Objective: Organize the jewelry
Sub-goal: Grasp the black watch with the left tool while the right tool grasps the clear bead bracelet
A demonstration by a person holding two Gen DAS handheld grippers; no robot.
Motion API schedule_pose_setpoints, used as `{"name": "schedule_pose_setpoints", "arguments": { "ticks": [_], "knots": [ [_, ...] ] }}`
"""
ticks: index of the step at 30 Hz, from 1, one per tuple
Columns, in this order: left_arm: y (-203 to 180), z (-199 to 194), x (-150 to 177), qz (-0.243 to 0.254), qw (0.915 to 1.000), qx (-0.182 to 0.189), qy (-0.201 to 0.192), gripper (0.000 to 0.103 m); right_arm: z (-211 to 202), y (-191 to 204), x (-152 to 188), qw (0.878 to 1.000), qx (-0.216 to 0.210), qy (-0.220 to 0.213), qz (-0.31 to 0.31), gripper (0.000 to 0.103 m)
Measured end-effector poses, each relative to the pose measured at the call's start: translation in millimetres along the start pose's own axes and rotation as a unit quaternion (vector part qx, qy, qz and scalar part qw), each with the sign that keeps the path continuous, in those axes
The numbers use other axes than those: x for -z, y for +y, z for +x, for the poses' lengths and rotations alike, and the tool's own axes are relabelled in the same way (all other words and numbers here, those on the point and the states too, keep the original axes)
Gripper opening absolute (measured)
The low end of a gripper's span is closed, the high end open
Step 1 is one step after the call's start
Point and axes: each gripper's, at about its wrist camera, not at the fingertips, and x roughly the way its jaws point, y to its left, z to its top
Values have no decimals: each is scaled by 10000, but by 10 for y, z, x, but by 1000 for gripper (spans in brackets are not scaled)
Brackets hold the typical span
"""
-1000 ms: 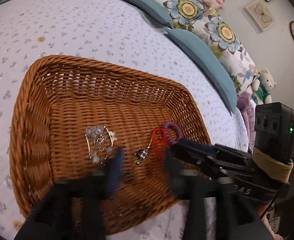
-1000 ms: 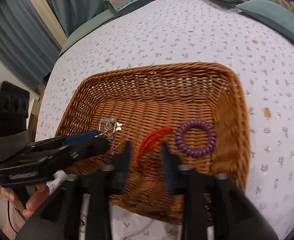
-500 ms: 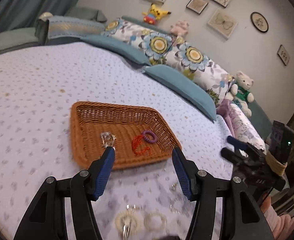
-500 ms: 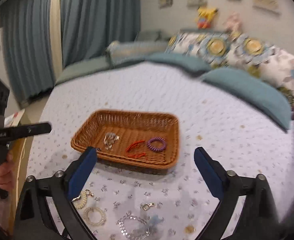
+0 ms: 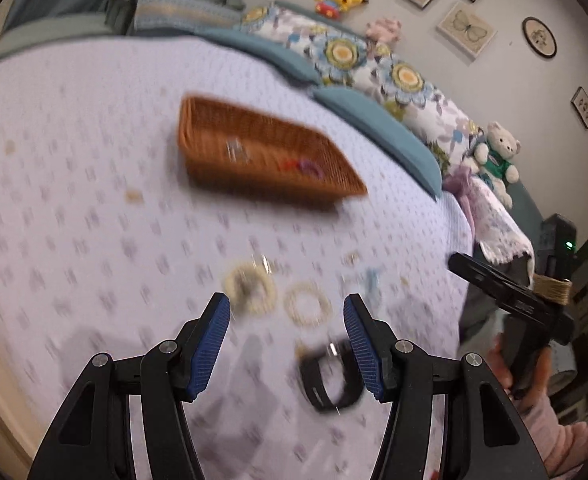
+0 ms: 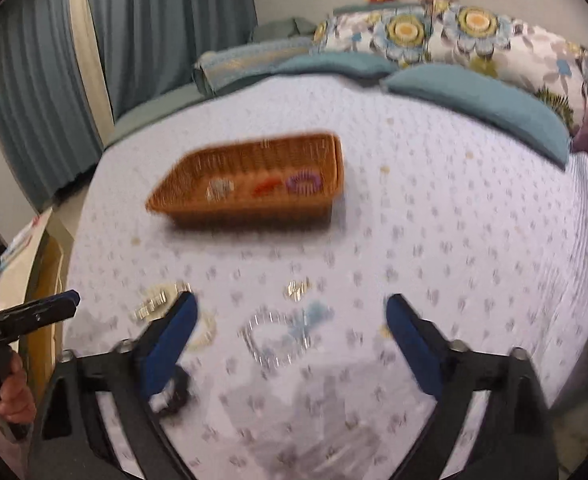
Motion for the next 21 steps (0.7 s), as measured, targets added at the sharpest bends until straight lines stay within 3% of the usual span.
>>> {"name": "schedule_pose_setpoints", "arguments": {
  "ticks": [2, 6, 12, 19, 21],
  "knots": [
    [-34, 99, 175, -85, 9998, 84, 182, 61, 134, -63, 123, 9995, -109, 269, 82, 67],
    [-153, 302, 438, -128, 9983, 239, 524, 61, 334, -166, 315, 9977, -229, 585, 255, 56],
    [-279, 457, 542, 17, 9978, 48, 661, 61, 506, -304, 282, 9949, -371, 734, 578, 54],
    [-291, 578, 550, -75, 9971, -106, 748, 47, 788, -331, 80, 9920, -295, 808, 924, 54],
    [-297, 590, 557, -54, 9969, -126, 771, 40, 896, -332, 29, 9906, -303, 854, 1027, 47]
  ]
}}
